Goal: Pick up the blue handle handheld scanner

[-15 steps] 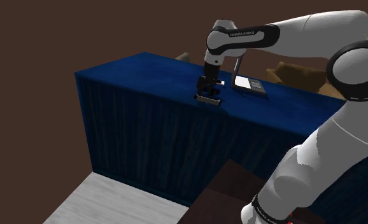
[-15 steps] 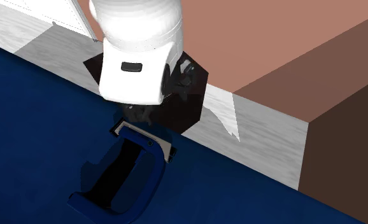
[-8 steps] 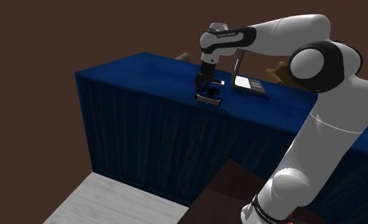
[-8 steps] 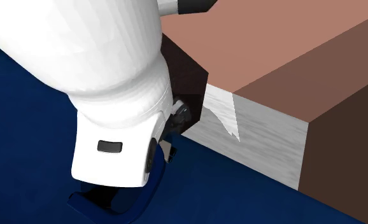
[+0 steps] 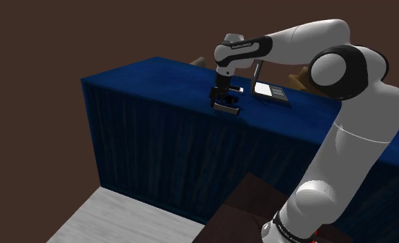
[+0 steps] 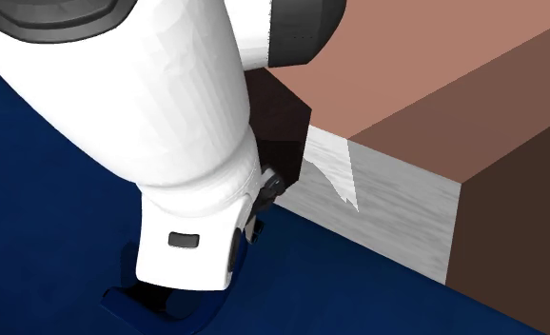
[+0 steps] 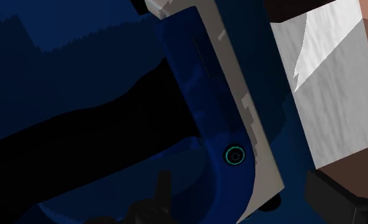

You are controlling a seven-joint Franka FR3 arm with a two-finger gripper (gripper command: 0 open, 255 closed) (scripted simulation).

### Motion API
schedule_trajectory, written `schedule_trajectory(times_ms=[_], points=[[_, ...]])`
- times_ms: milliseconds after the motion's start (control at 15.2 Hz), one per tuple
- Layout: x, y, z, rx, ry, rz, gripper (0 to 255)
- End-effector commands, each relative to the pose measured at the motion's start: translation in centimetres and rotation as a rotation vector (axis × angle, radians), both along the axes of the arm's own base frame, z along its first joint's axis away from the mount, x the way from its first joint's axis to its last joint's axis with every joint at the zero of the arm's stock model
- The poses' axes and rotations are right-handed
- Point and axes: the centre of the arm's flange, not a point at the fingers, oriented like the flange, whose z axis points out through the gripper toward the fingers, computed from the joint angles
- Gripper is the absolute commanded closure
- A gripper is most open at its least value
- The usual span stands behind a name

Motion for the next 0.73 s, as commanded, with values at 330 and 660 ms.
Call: schedule_trajectory(times_ms=[330, 660], points=[[0.02, -0.12, -0.40, 0.001, 0.004, -0.001, 255], [-0.13, -0.05, 0.19, 0.001, 0.004, -0.001, 255]])
